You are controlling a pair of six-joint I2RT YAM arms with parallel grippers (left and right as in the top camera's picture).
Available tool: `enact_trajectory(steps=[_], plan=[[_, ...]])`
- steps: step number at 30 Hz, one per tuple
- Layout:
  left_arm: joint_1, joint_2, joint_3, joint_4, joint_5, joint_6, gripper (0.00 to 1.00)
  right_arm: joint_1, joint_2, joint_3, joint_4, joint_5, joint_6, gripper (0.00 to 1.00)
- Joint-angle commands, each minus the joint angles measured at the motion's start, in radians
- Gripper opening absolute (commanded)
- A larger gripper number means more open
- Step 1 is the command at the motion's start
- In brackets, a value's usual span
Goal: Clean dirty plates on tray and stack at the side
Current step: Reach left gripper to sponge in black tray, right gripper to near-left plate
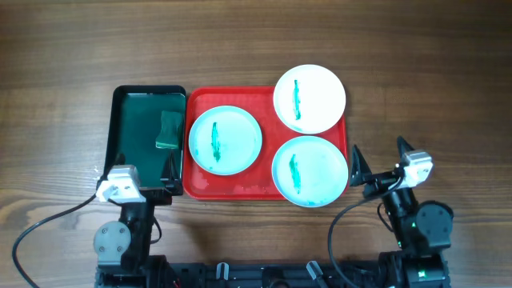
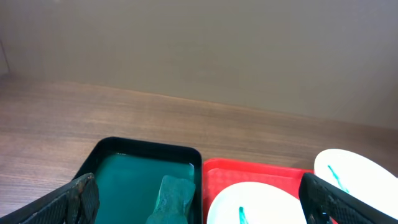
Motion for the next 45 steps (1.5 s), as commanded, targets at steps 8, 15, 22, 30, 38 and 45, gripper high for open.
enact_trajectory(steps=[8, 15, 22, 30, 38, 45], plan=[[-0.003, 0.217, 0.205, -0.115, 0.008, 0.001, 1.00, 0.000, 0.280, 0.241, -0.029, -0.113, -0.075, 1.00], [-0.003, 0.536, 0.501, -0.304, 0.008, 0.001, 1.00, 0.000, 0.479, 0.484, -0.224, -0.178, -0.075, 1.00], [-0.003, 0.848, 0.822, -0.590, 0.008, -0.029, 1.00, 0.000, 0.711, 0.745, -0.406, -0.350, -0.074, 1.00], [0.000, 1.199, 1.145, -0.912, 0.156, -0.032, 1.00, 0.000, 1.041, 1.078, -0.740, -0.530, -0.066, 1.00], [0.000, 1.360, 1.146, -0.906, 0.236, -0.032, 1.00, 0.024, 1.208, 1.084, -0.632, -0.603, 0.061, 0.99], [0.000, 1.389, 1.146, -0.879, 0.216, -0.032, 1.00, 0.225, 1.291, 1.093, -0.620, -0.299, 0.203, 0.81]])
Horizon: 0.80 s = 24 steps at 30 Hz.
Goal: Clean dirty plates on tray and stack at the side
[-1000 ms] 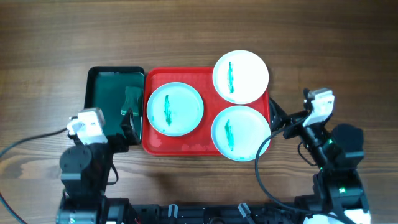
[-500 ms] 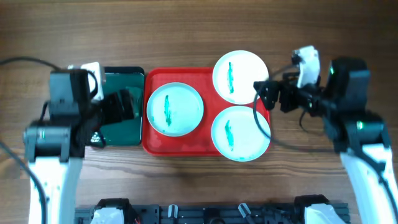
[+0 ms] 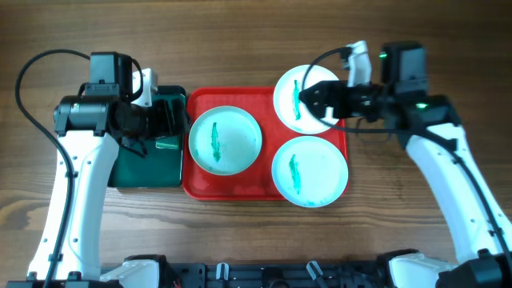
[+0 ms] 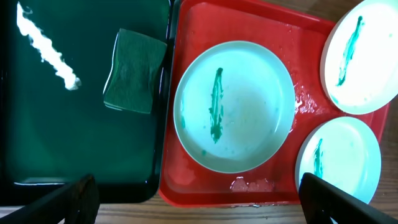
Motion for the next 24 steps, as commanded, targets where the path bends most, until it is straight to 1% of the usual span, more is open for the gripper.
enact_trajectory(steps=[1, 4, 8, 10, 11, 12, 14, 16, 19, 21, 23, 24], plan=[[0.000, 0.005, 0.018, 0.031, -0.004, -0.006, 1.00, 0.119, 0.068, 0.038, -0.002, 0.197, 0.101, 0.79], [0.000, 0.005, 0.018, 0.041, -0.018, -0.006, 1.00, 0.192, 0.160, 0.081, -0.035, 0.270, 0.150, 0.74], [0.006, 0.006, 0.018, 0.037, -0.019, -0.006, 1.00, 0.249, 0.326, 0.208, -0.099, 0.284, 0.188, 0.68], [0.035, 0.010, 0.018, 0.033, -0.019, -0.015, 1.00, 0.277, 0.420, 0.276, -0.145, 0.317, 0.232, 0.61], [0.053, 0.013, 0.018, 0.031, -0.025, -0.039, 1.00, 0.285, 0.447, 0.287, -0.150, 0.322, 0.232, 0.60], [0.071, 0.019, 0.018, 0.029, -0.036, -0.067, 1.00, 0.293, 0.468, 0.291, -0.150, 0.325, 0.243, 0.58], [0.107, 0.037, 0.018, 0.029, -0.069, -0.114, 1.00, 0.307, 0.512, 0.291, -0.149, 0.339, 0.284, 0.57], [0.132, 0.061, 0.018, 0.029, -0.071, -0.115, 1.00, 0.321, 0.552, 0.291, -0.142, 0.339, 0.301, 0.56], [0.144, 0.106, 0.018, 0.031, -0.075, -0.114, 0.98, 0.337, 0.600, 0.291, -0.129, 0.340, 0.327, 0.52], [0.144, 0.138, 0.018, 0.037, -0.079, -0.111, 0.96, 0.343, 0.628, 0.291, -0.126, 0.348, 0.342, 0.47], [0.144, 0.165, 0.018, 0.042, -0.080, -0.110, 0.93, 0.347, 0.647, 0.291, -0.123, 0.347, 0.364, 0.45], [0.144, 0.182, 0.018, 0.047, -0.091, -0.110, 0.93, 0.347, 0.649, 0.291, -0.119, 0.347, 0.366, 0.41]])
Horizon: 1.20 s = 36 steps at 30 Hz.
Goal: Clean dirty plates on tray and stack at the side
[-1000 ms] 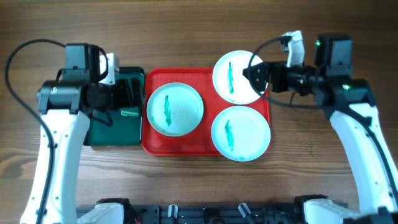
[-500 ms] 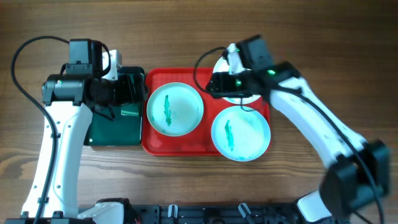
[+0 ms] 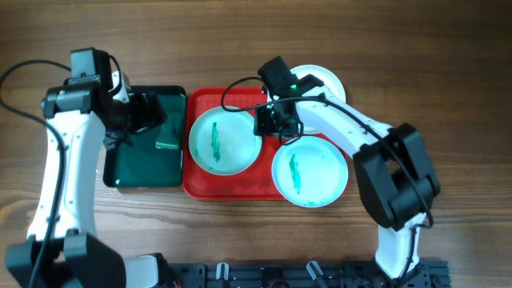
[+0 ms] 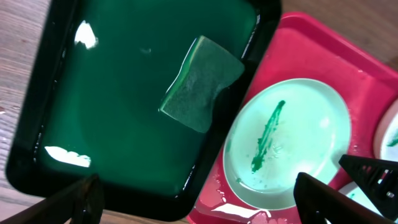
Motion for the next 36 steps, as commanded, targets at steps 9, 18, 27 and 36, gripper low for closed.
enact_trajectory(steps=[9, 18, 27, 36], plan=[[0.005, 0.143, 0.017, 0.049, -0.073, 0.036, 0.88, 0.042, 0.054, 0.018, 0.033, 0.050, 0.100, 0.21], [0.005, 0.173, 0.017, 0.078, -0.096, 0.127, 0.76, 0.053, 0.071, 0.018, 0.045, 0.057, 0.143, 0.04], [-0.014, 0.278, 0.016, 0.125, -0.132, 0.206, 0.59, 0.053, 0.071, 0.018, 0.059, 0.035, 0.120, 0.04], [-0.102, 0.343, 0.015, 0.200, -0.065, 0.307, 0.46, 0.053, 0.071, 0.018, 0.063, 0.032, 0.115, 0.04]])
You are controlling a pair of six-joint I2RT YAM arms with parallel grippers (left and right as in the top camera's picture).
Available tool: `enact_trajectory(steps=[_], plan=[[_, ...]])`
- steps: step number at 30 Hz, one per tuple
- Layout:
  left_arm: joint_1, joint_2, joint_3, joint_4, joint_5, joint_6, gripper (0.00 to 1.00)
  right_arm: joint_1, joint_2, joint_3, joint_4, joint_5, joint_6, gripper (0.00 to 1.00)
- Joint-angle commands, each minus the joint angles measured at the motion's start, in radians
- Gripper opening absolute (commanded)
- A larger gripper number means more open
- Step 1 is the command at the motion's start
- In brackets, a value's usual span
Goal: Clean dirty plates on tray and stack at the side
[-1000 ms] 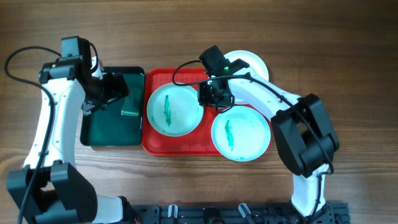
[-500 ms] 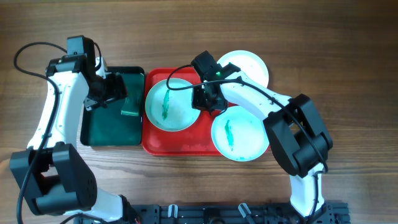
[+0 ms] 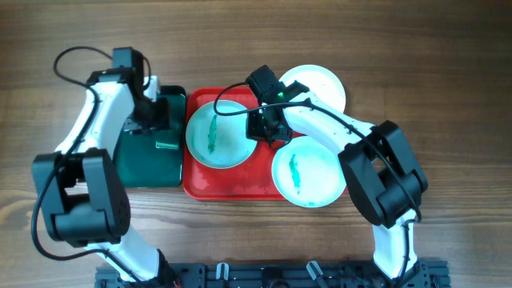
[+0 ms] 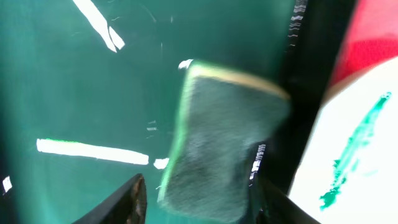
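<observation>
Three white plates with green smears lie on the red tray (image 3: 240, 188): a left plate (image 3: 210, 140), a far-right plate (image 3: 320, 88) and a near-right plate (image 3: 308, 172). The green sponge (image 4: 224, 143) lies in the dark green basin (image 3: 144, 164). My left gripper (image 4: 199, 202) is open and low over the basin, with one finger on either side of the sponge. My right gripper (image 3: 262, 124) is at the left plate's right rim; its jaws are hidden from above.
The dark green basin holds shiny liquid and stands against the red tray's left side. The far-right plate overhangs the tray's far right corner. Bare wooden table (image 3: 448, 96) lies to the right and beyond the tray.
My left gripper has dropped from above the basin to straddle the sponge. My right gripper has shifted slightly left onto the left plate's rim, and that plate sits a little further left.
Both arms were parked at the near table edge. Then the left hung over the basin and the right over the far-right plate. Later the right gripper was beside the left plate. Now the left gripper brackets the sponge and the right sits at that plate's rim.
</observation>
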Motion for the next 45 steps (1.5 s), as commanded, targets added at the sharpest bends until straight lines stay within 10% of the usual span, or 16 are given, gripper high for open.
enact_trajectory(steps=[1, 10, 21, 24, 45], plan=[[-0.026, 0.029, 0.014, 0.023, 0.026, 0.064, 0.45, 0.003, 0.029, 0.018, 0.008, -0.005, -0.007, 0.04], [-0.026, 0.114, 0.003, 0.056, 0.023, 0.063, 0.21, 0.003, 0.029, 0.018, 0.011, -0.005, -0.007, 0.04], [-0.026, 0.114, -0.142, 0.179, 0.045, 0.063, 0.23, 0.003, 0.029, 0.018, 0.014, -0.005, -0.007, 0.04], [-0.026, 0.114, -0.148, 0.187, 0.044, 0.062, 0.04, 0.003, 0.029, 0.018, 0.016, -0.009, -0.007, 0.04], [0.009, -0.145, 0.025, -0.066, 0.042, -0.039, 0.04, -0.037, 0.003, 0.048, -0.071, -0.094, -0.138, 0.04]])
